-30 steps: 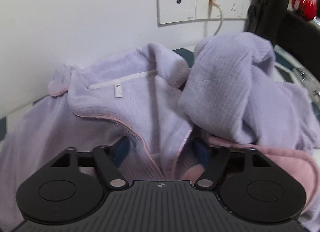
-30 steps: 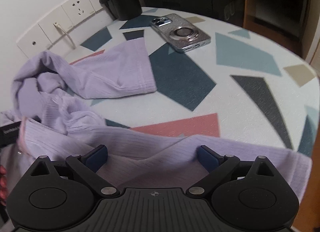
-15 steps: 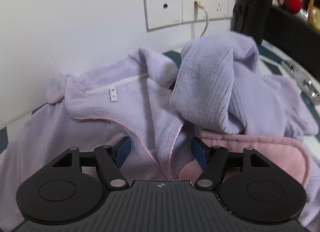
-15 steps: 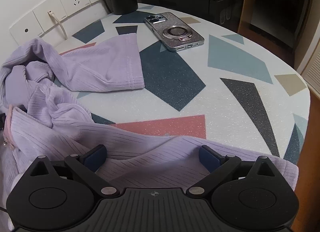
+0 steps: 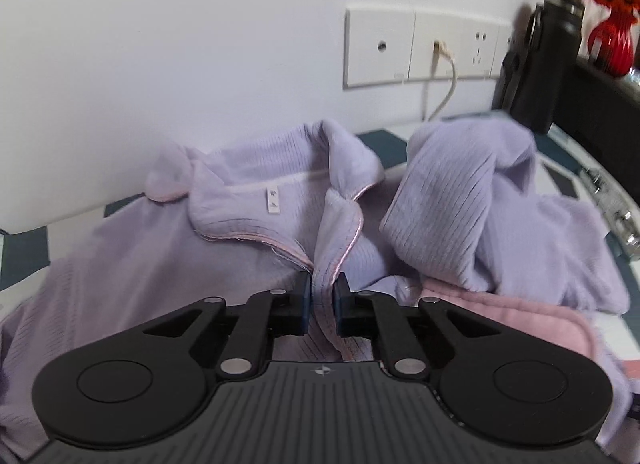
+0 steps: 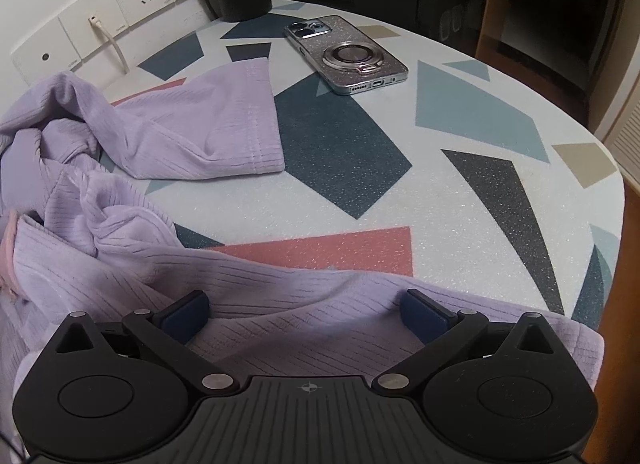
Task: Fold clothes
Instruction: 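Grasp the robe collar with the left gripper while the right gripper grasps the sleeve, then lift the lavender robe off the table with both grippers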
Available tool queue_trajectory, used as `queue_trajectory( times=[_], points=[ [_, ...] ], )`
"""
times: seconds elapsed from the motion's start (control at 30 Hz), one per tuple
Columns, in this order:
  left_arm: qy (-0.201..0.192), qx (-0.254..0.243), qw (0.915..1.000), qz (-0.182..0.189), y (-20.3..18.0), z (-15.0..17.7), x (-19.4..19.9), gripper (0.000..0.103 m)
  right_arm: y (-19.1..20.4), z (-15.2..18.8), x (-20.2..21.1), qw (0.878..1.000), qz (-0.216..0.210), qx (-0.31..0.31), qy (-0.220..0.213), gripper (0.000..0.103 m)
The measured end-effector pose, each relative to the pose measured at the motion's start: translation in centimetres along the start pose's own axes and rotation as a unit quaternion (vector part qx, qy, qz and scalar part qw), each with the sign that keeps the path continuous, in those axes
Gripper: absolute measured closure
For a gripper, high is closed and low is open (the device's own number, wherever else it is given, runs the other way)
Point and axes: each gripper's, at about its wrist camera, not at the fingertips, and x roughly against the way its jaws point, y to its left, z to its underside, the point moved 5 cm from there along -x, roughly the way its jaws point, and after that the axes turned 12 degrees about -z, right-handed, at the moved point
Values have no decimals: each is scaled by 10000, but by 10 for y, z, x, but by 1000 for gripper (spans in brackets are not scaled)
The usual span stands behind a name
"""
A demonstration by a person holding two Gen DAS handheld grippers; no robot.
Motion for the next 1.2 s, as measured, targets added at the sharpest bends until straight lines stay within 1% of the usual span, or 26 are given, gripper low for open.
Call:
queue_trajectory(
  times=[0.17, 0.27, 0.33, 0.4, 0.47, 0.53, 0.63, 0.67, 0.7, 0.77, 0.8, 0.83, 0.9, 0.93, 0.97, 1.03, 1.07, 1.1, 1.17, 1.2],
  points=[
    [-13, 428, 9988, 246, 23, -4, 25, 92, -16, -5, 19, 9988, 15, -454, -204, 1],
    [33, 631, 9973, 375, 38, -2, 28, 92, -32, 1, 43, 9965, 81, -759, -330, 1],
    [-19, 632, 9970, 445, 44, -1, 31, 92, -42, 8, 60, 9941, 117, -1000, -404, 2],
    [-70, 487, 9973, 551, 45, -2, 33, 92, -53, 19, 78, 9895, 127, -1354, -485, 2],
    [-30, 173, 9974, 692, 42, -5, 30, 92, -62, 43, 97, 9797, 77, -1924, -566, 2],
    [-3, -162, 9972, 724, 36, -7, 19, 89, -73, 71, 116, 9654, 4, -2529, -628, 2],
    [138, -373, 9963, 764, 28, -6, -2, 87, -82, 117, 125, 9501, -14, -3089, -440, 3],
    [170, -400, 9961, 767, 27, -5, -5, 87, -85, 132, 125, 9425, -66, -3319, -378, 6],
    [202, -426, 9959, 770, 25, -5, -9, 84, -87, 146, 126, 9344, -119, -3546, -316, 7],
    [286, -463, 9948, 863, 21, -4, -15, 69, -87, 170, 126, 9155, -294, -4006, -246, 7],
    [353, -478, 9938, 937, 19, -4, -18, 44, -85, 178, 124, 9103, -355, -4118, -246, 7],
    [382, -486, 9935, 957, 17, -3, -21, 32, -83, 185, 122, 9049, -416, -4229, -246, 8],
    [305, -529, 9939, 919, 13, -2, -23, 32, -81, 195, 119, 8942, -553, -4434, -282, 11],
    [260, -567, 9942, 878, 11, -2, -24, 34, -81, 198, 118, 8889, -629, -4527, -316, 13],
    [207, -577, 9946, 834, 9, -3, -24, 39, -80, 201, 117, 8834, -705, -4620, -351, 13],
    [75, -547, 9960, 704, 10, -7, -18, 67, -81, 206, 115, 8711, -831, -4821, -437, 17],
    [24, -528, 9965, 640, 12, -10, -14, 73, -83, 208, 115, 8652, -881, -4913, -476, 18],
    [5, -503, 9969, 610, 14, -12, -11, 83, -85, 209, 115, 8592, -930, -5005, -516, 20],
    [-27, -462, 9974, 553, 18, -17, -5, 86, -89, 209, 113, 8463, -1035, -5194, -579, 23],
    [-20, -470, 9975, 533, 19, -18, -4, 87, -90, 209, 112, 8422, -1092, -5246, -596, 26]
  ],
)
